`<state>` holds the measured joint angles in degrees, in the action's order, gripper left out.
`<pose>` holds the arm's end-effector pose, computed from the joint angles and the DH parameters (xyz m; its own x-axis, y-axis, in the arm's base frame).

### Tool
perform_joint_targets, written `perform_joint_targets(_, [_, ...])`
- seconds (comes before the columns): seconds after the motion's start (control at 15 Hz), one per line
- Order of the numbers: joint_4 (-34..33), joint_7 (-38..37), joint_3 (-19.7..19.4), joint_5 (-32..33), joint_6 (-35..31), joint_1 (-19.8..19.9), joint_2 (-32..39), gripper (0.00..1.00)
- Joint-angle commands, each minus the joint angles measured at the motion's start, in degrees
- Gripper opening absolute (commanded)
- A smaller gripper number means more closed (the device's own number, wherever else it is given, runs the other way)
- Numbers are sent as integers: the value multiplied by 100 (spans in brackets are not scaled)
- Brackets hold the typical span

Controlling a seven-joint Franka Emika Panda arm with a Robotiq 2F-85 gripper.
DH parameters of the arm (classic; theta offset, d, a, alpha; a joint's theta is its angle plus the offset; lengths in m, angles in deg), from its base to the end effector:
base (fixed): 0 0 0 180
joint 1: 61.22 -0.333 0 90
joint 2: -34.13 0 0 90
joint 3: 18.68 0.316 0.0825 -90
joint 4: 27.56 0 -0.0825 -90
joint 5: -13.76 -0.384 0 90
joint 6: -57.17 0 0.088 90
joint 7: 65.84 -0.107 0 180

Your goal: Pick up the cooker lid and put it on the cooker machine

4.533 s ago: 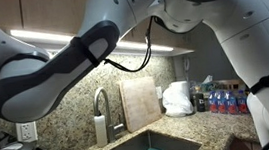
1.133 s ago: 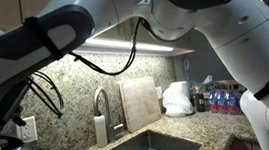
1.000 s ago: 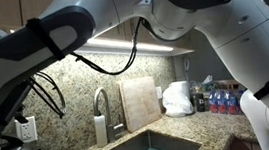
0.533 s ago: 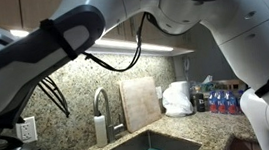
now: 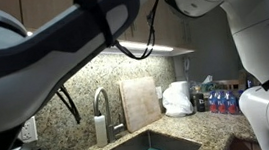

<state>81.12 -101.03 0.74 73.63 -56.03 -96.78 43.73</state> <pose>0.3983 0.4575 0.4375 0.5808 0.7799 0.2335 0.4180 -0.5318 0.7365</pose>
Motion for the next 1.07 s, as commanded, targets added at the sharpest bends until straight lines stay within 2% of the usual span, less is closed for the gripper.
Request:
perform_joint_targets(0.0, [877, -738, 180, -133, -28, 163, -1008, 100])
perform_joint_targets(0.2, [1108, -737, 167, -732, -198, 402, -1569, 100])
perform_joint_targets(0.53, [1128, 116, 74, -2784, 387, 925, -2206, 100])
perform_joint_targets(0.8, [1606, 478, 22, -3832, 827, 1286, -3066, 100])
perform_joint_targets(1.0, [2166, 737, -90, -4459, 1029, 1408, -4012, 100])
